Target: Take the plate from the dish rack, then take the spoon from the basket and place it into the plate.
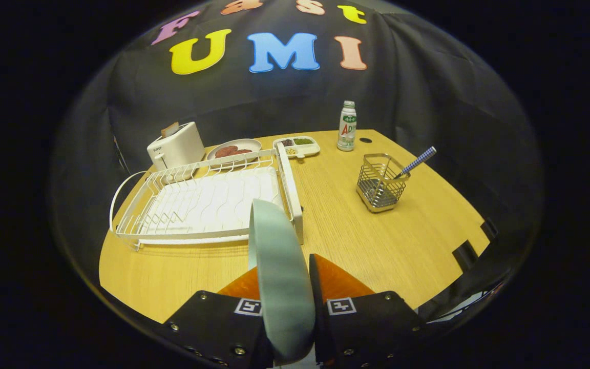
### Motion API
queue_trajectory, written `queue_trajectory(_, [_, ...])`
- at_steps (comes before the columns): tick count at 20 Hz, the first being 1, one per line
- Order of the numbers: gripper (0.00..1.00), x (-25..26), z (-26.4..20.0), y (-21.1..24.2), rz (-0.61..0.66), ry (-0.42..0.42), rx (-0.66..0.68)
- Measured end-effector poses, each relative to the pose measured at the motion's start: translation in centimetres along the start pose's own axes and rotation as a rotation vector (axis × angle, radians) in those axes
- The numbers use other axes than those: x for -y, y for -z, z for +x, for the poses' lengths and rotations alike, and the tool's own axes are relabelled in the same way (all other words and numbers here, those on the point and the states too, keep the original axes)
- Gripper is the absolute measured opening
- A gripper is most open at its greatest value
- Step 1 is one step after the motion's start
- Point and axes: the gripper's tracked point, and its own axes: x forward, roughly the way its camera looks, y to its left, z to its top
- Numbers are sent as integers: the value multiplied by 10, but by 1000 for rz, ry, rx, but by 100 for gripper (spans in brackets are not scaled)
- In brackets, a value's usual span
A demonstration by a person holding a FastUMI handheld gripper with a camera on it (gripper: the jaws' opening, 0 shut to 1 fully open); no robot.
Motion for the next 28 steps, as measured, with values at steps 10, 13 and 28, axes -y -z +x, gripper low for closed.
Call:
queue_trajectory(10, [30,16,16,25,281,-91,-79])
queue_trajectory(13, [42,37,21,37,283,-24,-104])
queue_trajectory(28, [41,90,30,-31,351,85,46])
